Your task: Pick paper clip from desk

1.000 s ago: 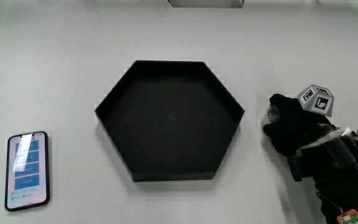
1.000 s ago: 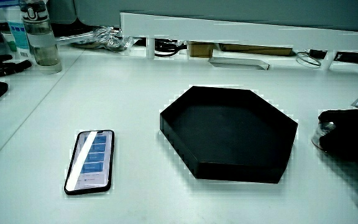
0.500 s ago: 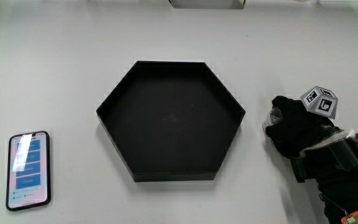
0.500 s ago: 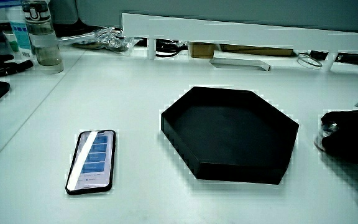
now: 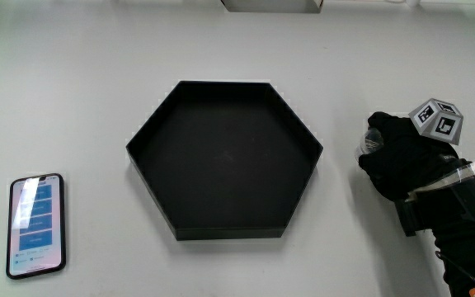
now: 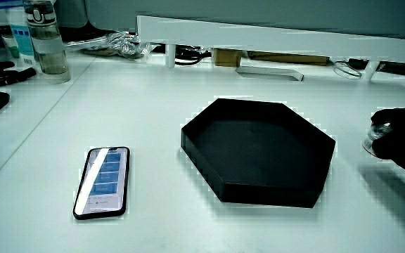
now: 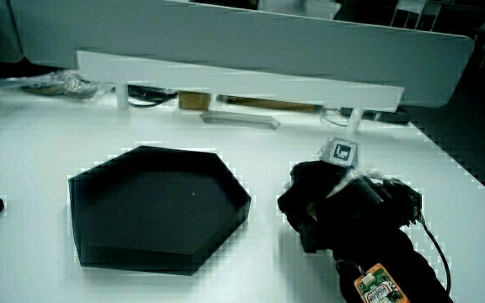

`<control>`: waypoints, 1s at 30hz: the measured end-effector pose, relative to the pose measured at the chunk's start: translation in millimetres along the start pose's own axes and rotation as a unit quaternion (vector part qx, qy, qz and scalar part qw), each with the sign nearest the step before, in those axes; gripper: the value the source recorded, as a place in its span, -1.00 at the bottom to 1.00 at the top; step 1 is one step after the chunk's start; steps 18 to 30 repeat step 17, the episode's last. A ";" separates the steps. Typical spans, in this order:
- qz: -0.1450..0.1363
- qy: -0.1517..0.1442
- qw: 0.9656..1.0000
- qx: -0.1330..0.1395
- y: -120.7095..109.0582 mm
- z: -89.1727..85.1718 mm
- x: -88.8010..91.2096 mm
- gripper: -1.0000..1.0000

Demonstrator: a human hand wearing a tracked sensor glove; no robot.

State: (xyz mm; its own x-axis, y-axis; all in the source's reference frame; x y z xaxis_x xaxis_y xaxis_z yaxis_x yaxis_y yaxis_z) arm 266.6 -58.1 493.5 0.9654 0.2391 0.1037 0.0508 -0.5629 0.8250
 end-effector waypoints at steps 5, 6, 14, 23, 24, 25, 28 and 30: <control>0.002 0.003 1.000 -0.006 0.6 -1.1 -2.3 1.00; 0.006 0.003 1.000 -0.005 -1.0 -0.3 -3.4 1.00; 0.049 0.009 0.999 0.003 -8.3 6.1 -28.9 1.00; 0.077 0.010 0.997 0.017 -13.7 7.0 -45.0 1.00; 0.077 0.010 0.997 0.017 -13.7 7.0 -45.0 1.00; 0.077 0.010 0.997 0.017 -13.7 7.0 -45.0 1.00; 0.077 0.010 0.997 0.017 -13.7 7.0 -45.0 1.00; 0.077 0.010 0.997 0.017 -13.7 7.0 -45.0 1.00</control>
